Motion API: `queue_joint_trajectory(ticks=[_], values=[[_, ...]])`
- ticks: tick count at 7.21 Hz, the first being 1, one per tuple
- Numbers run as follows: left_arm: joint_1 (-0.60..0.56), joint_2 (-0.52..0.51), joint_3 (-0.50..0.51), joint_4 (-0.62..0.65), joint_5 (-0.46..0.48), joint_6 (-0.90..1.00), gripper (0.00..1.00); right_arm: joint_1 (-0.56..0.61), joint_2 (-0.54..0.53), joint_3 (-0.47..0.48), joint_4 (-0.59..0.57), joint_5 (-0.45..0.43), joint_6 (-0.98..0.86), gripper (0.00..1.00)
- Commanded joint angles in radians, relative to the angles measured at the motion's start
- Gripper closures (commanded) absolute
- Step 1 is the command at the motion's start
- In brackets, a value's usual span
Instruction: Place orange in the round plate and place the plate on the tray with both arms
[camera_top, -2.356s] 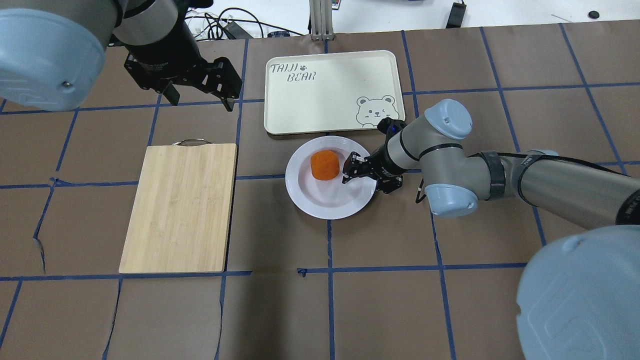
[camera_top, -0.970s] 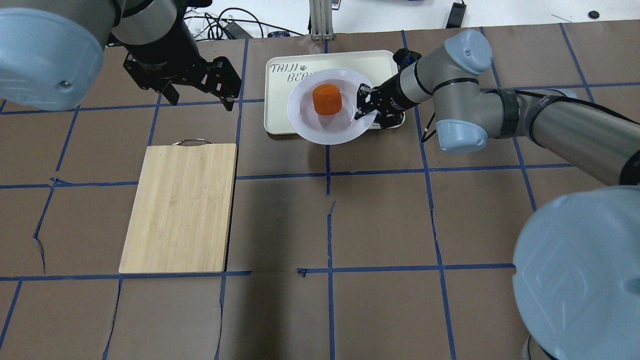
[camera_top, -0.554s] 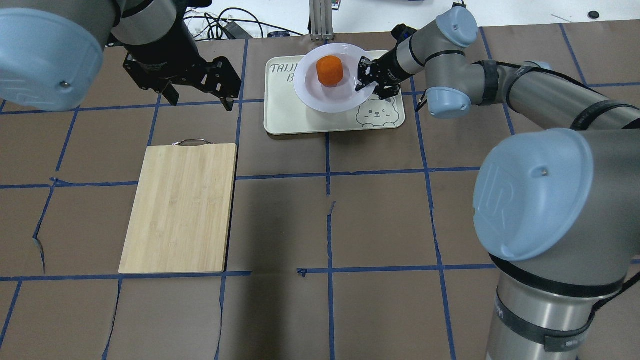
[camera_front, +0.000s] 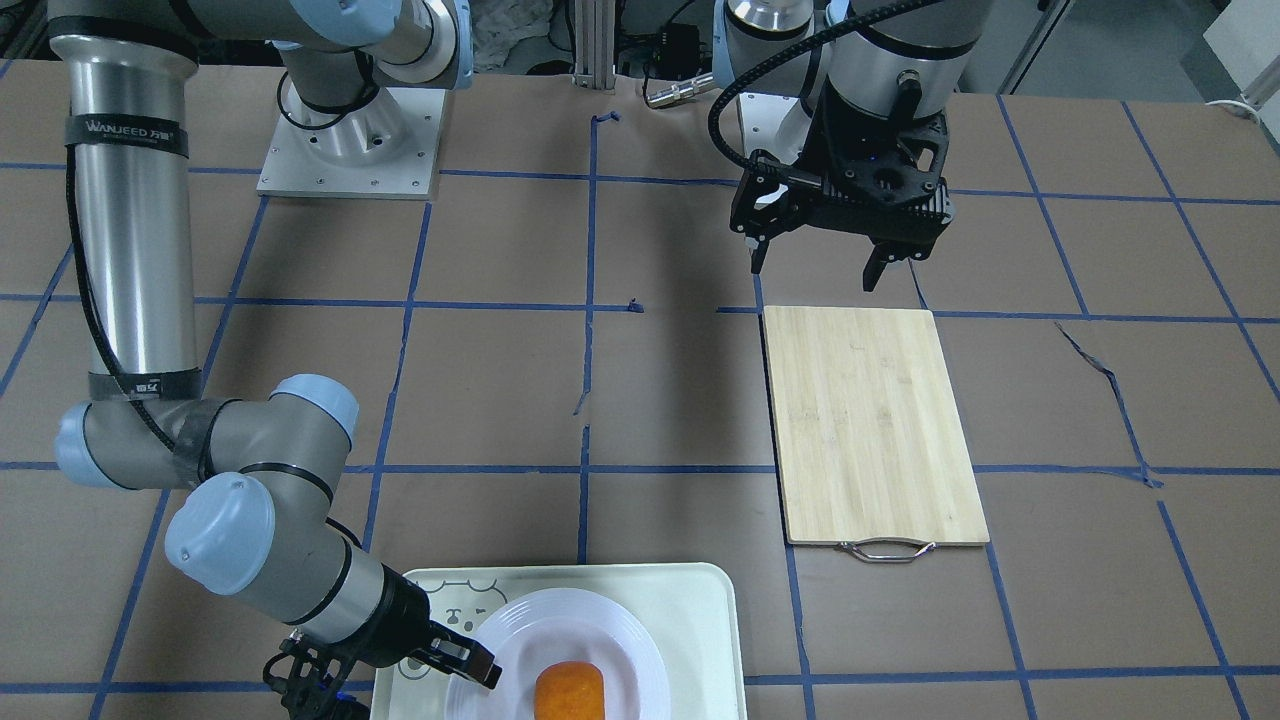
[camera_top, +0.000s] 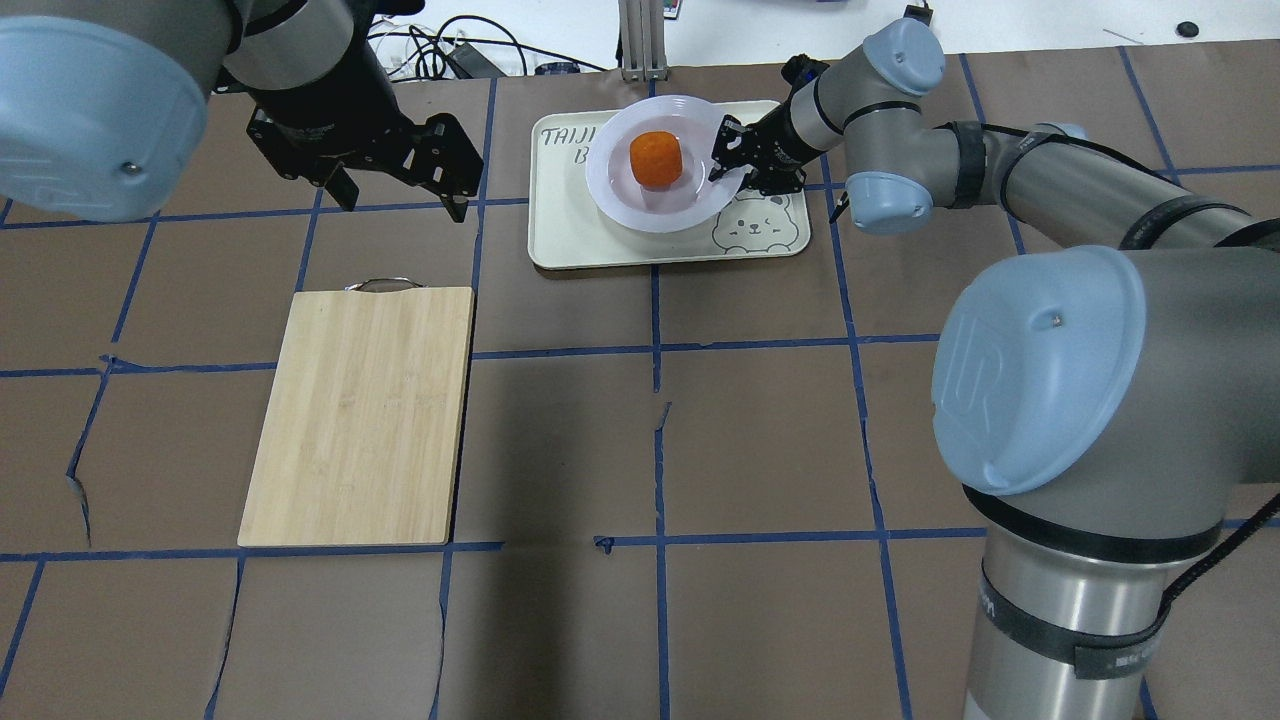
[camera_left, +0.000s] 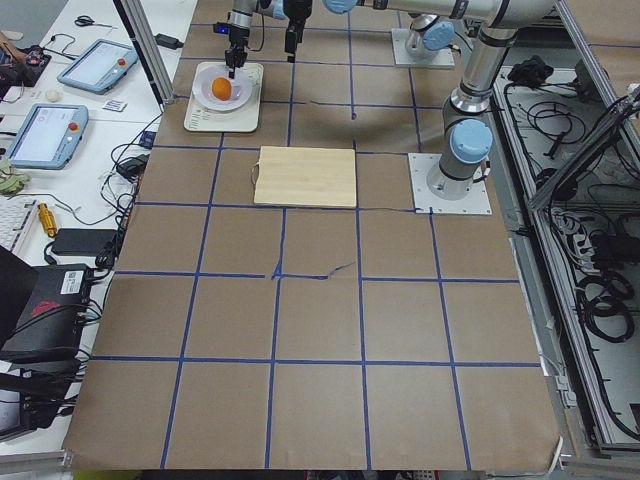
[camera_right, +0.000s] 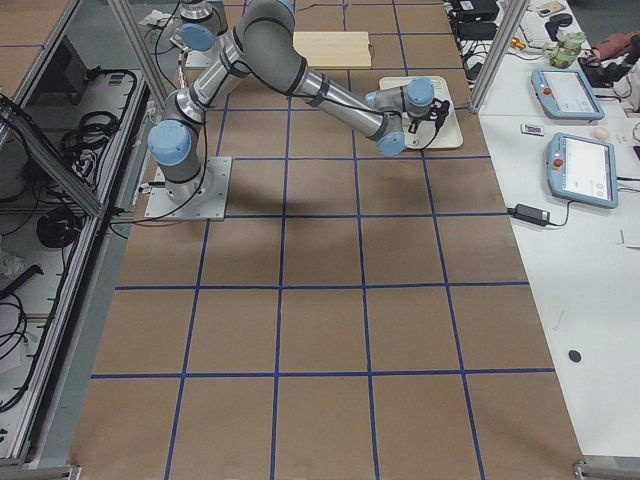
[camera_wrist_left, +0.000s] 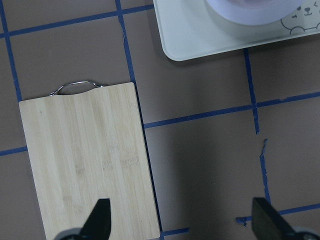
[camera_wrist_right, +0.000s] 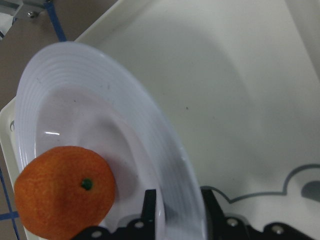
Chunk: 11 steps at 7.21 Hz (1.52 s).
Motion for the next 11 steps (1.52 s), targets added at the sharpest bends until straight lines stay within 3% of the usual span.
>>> queue_joint_trajectory(ticks=[1,2,3,5,6,8,9,11], values=[[0.0,0.0,0.0,0.0,0.0,0.001,0.0,-0.001,-0.027,-0.029,0.024,-0.108,-0.041,0.0],[0.0,0.0,0.0,0.0,-0.001,-0.001,0.0,-0.001,-0.079,-0.043,0.208,-0.167,-0.107,0.0],[0.0,0.0,-0.001,0.0,-0.001,0.001,0.0,-0.001,-0.155,-0.059,0.347,-0.303,-0.153,0.0],[0.002,0.0,0.0,0.0,-0.001,0.001,0.0,0.002,-0.343,-0.06,0.567,-0.422,-0.219,0.0],[0.0,0.0,-0.001,0.0,-0.001,0.001,0.0,0.014,-0.427,-0.053,0.627,-0.479,-0.294,0.0],[0.0,0.0,-0.001,0.0,0.0,-0.001,0.0,0.028,-0.59,-0.013,0.756,-0.469,-0.378,0.0],[0.0,0.0,-0.001,0.0,-0.001,0.001,0.0,0.02,-0.631,0.056,0.758,-0.479,-0.539,0.0],[0.0,0.0,-0.001,0.0,0.002,-0.001,0.0,0.018,-0.659,0.119,0.743,-0.464,-0.589,0.0]])
